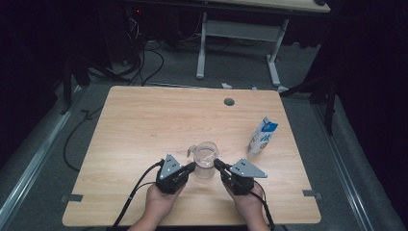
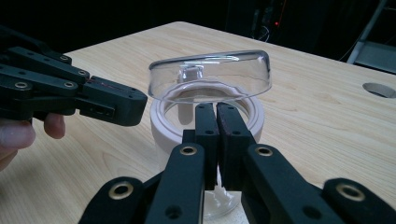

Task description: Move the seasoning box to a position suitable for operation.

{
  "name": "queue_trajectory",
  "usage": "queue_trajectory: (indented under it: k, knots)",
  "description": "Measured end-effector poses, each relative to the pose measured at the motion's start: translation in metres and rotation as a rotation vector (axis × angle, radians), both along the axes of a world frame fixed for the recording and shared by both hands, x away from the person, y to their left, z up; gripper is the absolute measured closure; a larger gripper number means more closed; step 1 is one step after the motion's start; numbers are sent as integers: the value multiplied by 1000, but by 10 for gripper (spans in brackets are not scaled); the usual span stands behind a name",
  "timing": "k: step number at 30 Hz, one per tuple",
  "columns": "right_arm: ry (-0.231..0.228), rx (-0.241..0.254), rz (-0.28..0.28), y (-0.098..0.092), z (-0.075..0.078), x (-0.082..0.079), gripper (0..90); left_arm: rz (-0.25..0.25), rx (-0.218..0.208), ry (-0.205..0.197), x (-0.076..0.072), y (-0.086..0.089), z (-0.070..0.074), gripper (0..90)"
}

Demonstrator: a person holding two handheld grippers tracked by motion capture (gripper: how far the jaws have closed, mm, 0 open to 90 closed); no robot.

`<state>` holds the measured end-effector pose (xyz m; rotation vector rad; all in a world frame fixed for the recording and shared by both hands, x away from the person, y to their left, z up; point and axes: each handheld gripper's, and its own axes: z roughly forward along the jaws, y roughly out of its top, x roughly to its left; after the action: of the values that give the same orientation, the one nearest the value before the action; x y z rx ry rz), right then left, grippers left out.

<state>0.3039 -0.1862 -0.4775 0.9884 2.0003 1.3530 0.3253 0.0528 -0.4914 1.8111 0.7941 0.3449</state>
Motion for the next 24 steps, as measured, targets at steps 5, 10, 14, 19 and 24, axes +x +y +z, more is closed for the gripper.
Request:
queue_trajectory:
  k: [5, 10, 14, 19, 24]
  knots:
    - [-2, -4, 6, 1, 0, 0, 880, -5, -9, 1, 0, -1, 2, 896]
    - [-8, -6, 7, 1, 1, -1, 874, -14, -12, 2, 0, -5, 3, 897]
    - [-4, -4, 7, 2, 1, -1, 873, -12, -24, 6, 1, -7, 4, 897]
    - [-4, -2, 7, 3, 1, -1, 872, -12, -27, 7, 1, -7, 4, 897]
    - [-7, -4, -3, 1, 1, -1, 875, -13, -28, 7, 1, -7, 4, 897]
